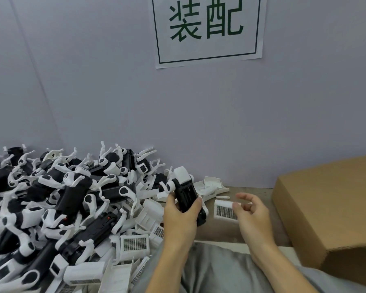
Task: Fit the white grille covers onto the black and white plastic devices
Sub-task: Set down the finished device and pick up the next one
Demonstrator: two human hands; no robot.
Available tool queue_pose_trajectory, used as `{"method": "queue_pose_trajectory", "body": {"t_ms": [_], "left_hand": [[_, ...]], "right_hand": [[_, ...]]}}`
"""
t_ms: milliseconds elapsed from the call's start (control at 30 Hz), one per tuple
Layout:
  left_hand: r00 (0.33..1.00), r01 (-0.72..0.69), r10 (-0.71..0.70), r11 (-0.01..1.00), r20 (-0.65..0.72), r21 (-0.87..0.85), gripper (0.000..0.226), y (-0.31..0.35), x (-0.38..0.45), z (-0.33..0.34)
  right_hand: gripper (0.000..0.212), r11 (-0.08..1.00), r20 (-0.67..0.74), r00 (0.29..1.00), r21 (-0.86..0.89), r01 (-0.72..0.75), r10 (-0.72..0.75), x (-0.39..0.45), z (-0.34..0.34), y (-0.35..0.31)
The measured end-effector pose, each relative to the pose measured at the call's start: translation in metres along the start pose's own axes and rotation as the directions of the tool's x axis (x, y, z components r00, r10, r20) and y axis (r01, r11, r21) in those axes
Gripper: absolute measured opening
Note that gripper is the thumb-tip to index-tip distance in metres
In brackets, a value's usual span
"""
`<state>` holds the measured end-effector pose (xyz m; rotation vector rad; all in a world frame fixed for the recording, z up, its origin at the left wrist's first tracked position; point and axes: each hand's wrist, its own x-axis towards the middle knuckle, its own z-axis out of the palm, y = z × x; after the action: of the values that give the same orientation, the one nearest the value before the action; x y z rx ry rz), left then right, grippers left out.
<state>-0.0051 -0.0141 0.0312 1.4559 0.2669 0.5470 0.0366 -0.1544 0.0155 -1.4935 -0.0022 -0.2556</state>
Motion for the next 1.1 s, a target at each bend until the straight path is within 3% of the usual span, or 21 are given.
{"method": "queue_pose_trajectory", "body": {"t_ms": [133, 267, 367, 467, 667, 800, 900, 1000, 1100], "left_hand": [[0.998, -0.004, -0.002, 0.995, 0.069, 0.095, 0.024, -0.003, -0.002, 0.003], [0.971, 0.072, -0.096, 0.99, 0.218, 0.118, 0.012, -0.003, -0.004, 0.008], [0.912, 0.078, -0.153, 0.975, 0.38, 0.207, 0.032, -0.006, -0.008, 0.011], [0.898, 0.07, -0.137, 0.983, 0.419, 0.171, 0.029, -0.006, -0.009, 0.011], [0.862, 0.068, -0.101, 0.994, 0.498, 0.083, 0.052, -0.009, -0.008, 0.01], [0.868, 0.025, -0.069, 0.995, 0.491, 0.095, 0.042, -0.014, -0.007, 0.009], [0.894, 0.06, -0.071, 0.997, 0.443, 0.038, 0.024, -0.014, -0.008, 0.012], [0.923, 0.053, -0.053, 0.999, 0.381, 0.012, 0.02, -0.015, -0.008, 0.014], [0.937, 0.0, -0.006, 1.0, 0.348, 0.016, 0.018, -0.014, -0.009, 0.013]], "right_hand": [[0.032, 0.989, 0.258, 0.965, 0.148, 0.008, -0.046, 0.003, -0.02, -0.018], [0.044, 0.995, 0.524, 0.847, 0.07, 0.066, -0.093, -0.002, -0.026, -0.024], [0.051, 0.989, 0.446, 0.882, 0.062, 0.137, -0.15, -0.008, -0.017, -0.024], [0.054, 0.977, 0.309, 0.927, 0.061, 0.205, -0.214, -0.009, -0.009, -0.022], [0.046, 0.965, 0.115, 0.958, 0.025, 0.261, -0.262, -0.008, -0.001, -0.013], [0.035, 0.982, 0.129, 0.974, 0.017, 0.187, -0.188, -0.01, 0.001, -0.009], [0.035, 0.997, 0.181, 0.983, 0.071, 0.011, -0.024, -0.011, 0.001, -0.008], [0.025, 0.993, 0.295, 0.952, 0.057, -0.107, 0.086, -0.011, 0.002, -0.007], [0.033, 0.991, 0.344, 0.932, 0.022, -0.129, 0.114, -0.012, 0.001, -0.008]]}}
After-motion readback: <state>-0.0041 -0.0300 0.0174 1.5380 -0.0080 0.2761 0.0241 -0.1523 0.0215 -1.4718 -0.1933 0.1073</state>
